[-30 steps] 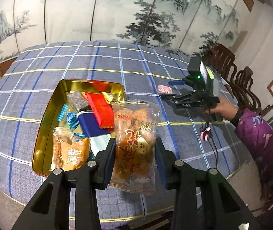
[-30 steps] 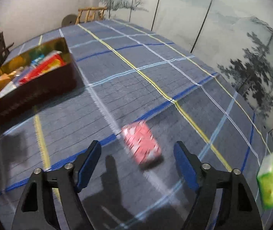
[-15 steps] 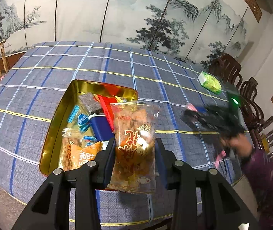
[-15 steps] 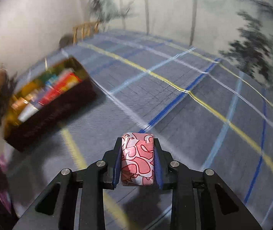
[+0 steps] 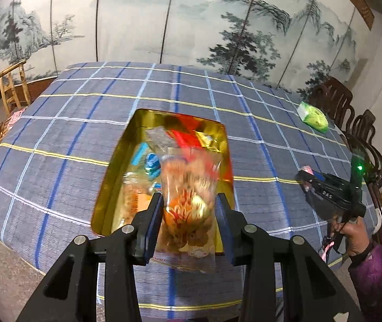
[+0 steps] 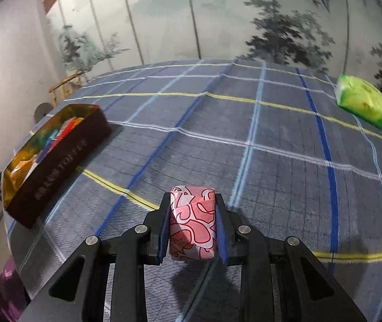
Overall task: Organize snacks
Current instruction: 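Lower the peanut bag into the tin and open the left gripper, then carry the pink packet into the tin and open the right gripper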
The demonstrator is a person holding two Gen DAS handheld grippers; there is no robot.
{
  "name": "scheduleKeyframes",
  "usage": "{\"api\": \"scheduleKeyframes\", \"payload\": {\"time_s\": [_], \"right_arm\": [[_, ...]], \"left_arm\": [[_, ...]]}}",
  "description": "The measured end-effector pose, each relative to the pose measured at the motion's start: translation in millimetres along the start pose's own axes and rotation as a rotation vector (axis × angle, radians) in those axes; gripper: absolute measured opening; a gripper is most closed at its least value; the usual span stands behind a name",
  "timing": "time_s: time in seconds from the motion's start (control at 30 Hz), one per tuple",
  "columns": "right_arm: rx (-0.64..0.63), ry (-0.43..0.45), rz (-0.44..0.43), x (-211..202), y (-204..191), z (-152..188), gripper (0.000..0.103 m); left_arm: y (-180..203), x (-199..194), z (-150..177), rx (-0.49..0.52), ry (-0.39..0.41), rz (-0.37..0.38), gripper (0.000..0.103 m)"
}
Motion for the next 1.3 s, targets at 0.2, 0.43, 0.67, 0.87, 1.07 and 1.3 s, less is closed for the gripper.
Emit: {"api": "scheduleKeyframes", "payload": {"time_s": [0.2,0.43,0.67,0.87,1.07,1.3], "right_arm": [[0.036,0.015,0.03,-2,8,-2,0.03],[0.014,-0.013,0.062,6,6,-1,0.03],[0.013,-0.014,0.068,6,6,-1,0.03],[0.023,-0.023,0.066,8,5,1,0.03],[0.036,-0.02,0.019,2,-17,1,0.03],[-0.024,0.019,-0.08,-15,-76,-19,0.03]], "left_arm": [[-12,5,-6,0.017,0.026,-0.031,0.034],[-14,6,-3,0.007,0.021,-0.004,0.034],[-15,-1,-3,0.015,0.036,-0.044,0.034],[-10,-4,2,0.04,0.036,-0.113,0.036],[-7,-8,4,0.063,0.044,-0.179,0.046],[-8,-14,7,0.087,0.064,-0.226,0.062]]}}
Point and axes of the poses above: each gripper's, at about its wrist camera, not at the fingertips, and x roughly the way its jaws point, y to its right, z to its underside, the point moved 5 cm from there along x, roughly the way its jaws point, and after that the axes turned 7 degrees about x, right-handed, at the moved point
